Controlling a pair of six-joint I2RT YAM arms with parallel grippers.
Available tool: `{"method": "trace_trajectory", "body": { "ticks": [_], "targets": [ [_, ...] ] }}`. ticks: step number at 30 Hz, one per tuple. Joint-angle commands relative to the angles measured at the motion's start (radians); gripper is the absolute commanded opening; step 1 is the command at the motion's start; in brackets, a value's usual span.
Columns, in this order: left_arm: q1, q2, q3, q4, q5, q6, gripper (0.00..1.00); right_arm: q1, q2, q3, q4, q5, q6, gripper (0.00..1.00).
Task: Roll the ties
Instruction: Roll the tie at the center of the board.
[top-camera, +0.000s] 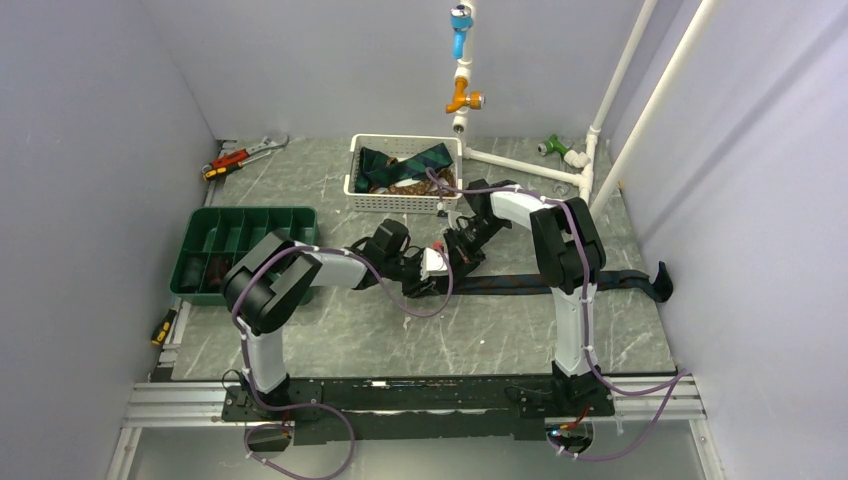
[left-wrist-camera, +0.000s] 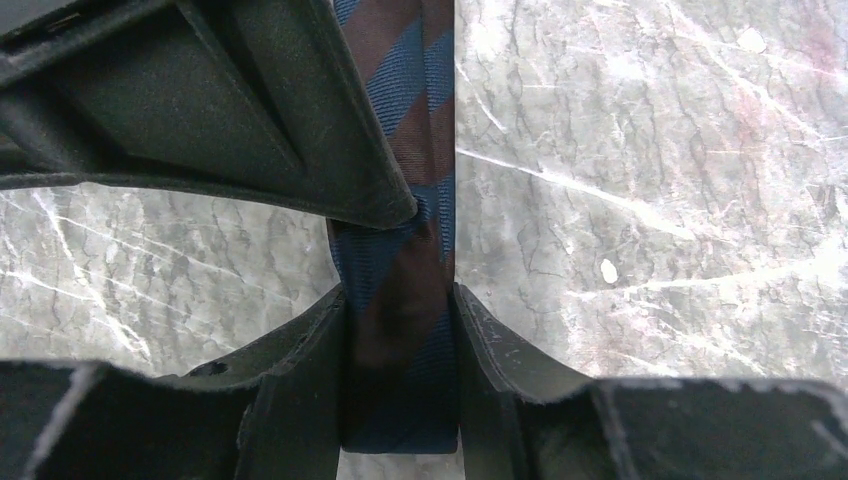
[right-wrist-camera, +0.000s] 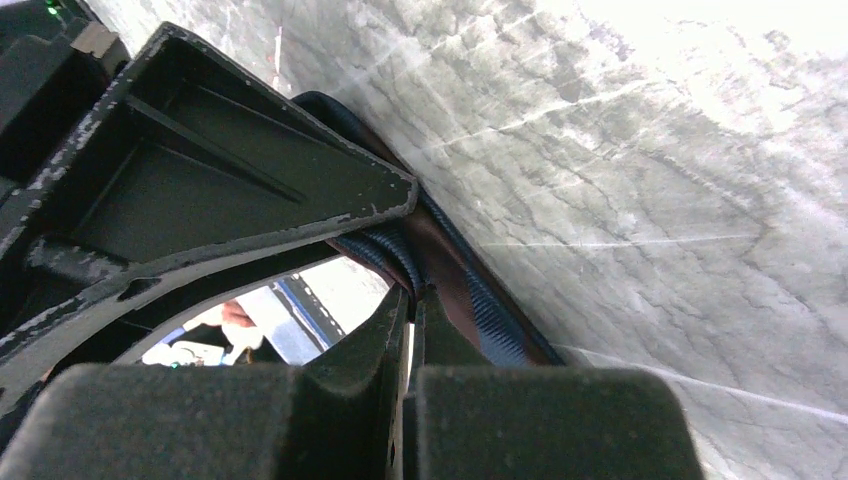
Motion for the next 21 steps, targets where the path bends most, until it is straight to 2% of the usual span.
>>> {"method": "trace_trajectory", "body": {
  "ticks": [1, 2, 5, 7, 12, 18, 21],
  "targets": [
    [0.018, 0.006, -0.011, -0.137, -0.052, 0.024, 0.43, -0.008, 0.011, -0.016, 0.003, 0.068, -0.04, 0.0],
    [0.022, 0.001, -0.014, -0.135, -0.047, 0.021, 0.46, -0.007, 0.018, -0.02, 0.009, 0.08, -0.04, 0.0],
    [0.043, -0.039, -0.061, -0.088, 0.006, 0.0, 0.67, -0.007, 0.037, -0.029, 0.025, 0.113, -0.043, 0.0],
    [0.06, -0.077, -0.109, -0.02, 0.02, -0.038, 0.71, -0.007, 0.042, -0.038, 0.032, 0.132, -0.05, 0.0],
    [0.073, -0.103, -0.136, 0.012, 0.03, -0.029, 0.65, -0.007, 0.049, -0.066, 0.052, 0.147, -0.054, 0.0],
    [0.064, -0.048, -0.072, 0.017, 0.015, -0.05, 0.66, -0.007, 0.059, -0.063, 0.06, 0.144, -0.052, 0.0],
    [0.061, -0.034, -0.043, 0.013, 0.035, -0.065, 0.58, -0.007, 0.061, -0.066, 0.062, 0.146, -0.053, 0.0]
  ]
}}
